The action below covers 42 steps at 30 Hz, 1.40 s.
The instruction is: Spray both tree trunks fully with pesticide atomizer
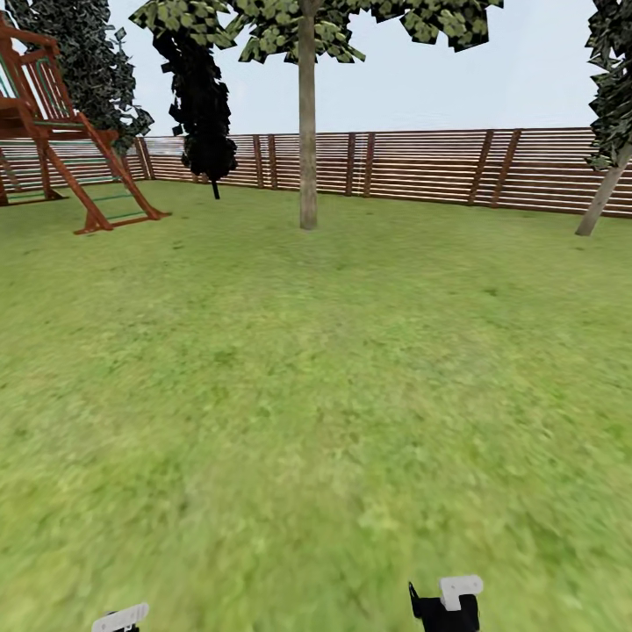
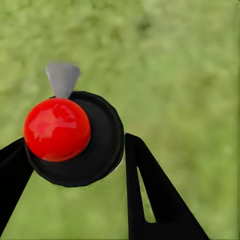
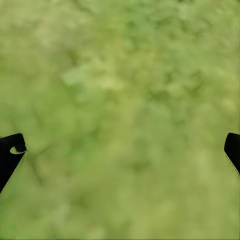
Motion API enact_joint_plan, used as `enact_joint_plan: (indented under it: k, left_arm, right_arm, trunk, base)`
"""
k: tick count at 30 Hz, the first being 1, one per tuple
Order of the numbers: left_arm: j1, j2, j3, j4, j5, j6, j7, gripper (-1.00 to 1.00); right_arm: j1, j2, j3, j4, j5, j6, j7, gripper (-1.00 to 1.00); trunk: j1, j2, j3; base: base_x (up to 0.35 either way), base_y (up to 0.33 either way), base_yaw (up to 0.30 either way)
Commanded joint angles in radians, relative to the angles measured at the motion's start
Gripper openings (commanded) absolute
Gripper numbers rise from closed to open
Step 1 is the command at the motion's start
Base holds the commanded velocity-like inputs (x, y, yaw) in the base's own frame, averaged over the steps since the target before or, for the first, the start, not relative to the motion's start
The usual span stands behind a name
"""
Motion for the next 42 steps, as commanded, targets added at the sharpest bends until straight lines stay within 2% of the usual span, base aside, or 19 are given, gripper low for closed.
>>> enact_joint_plan:
  k: [1,42]
  left_arm:
    - [-0.001,0.0,0.005,0.001,-0.001,-0.003,0.0,-1.0]
    - [-0.001,0.0,0.005,0.001,-0.001,-0.003,0.0,-1.0]
  right_arm:
    - [0.0,0.0,0.009,0.0,-0.004,-0.002,-0.005,1.0]
    - [0.0,0.0,0.009,0.0,-0.004,-0.002,-0.007,1.0]
  trunk:
    - [0.0,0.0,-0.001]
    - [0.0,0.0,-0.001]
  base:
    - [0.341,0.0,0.0]
    - [0.34,0.0,0.0]
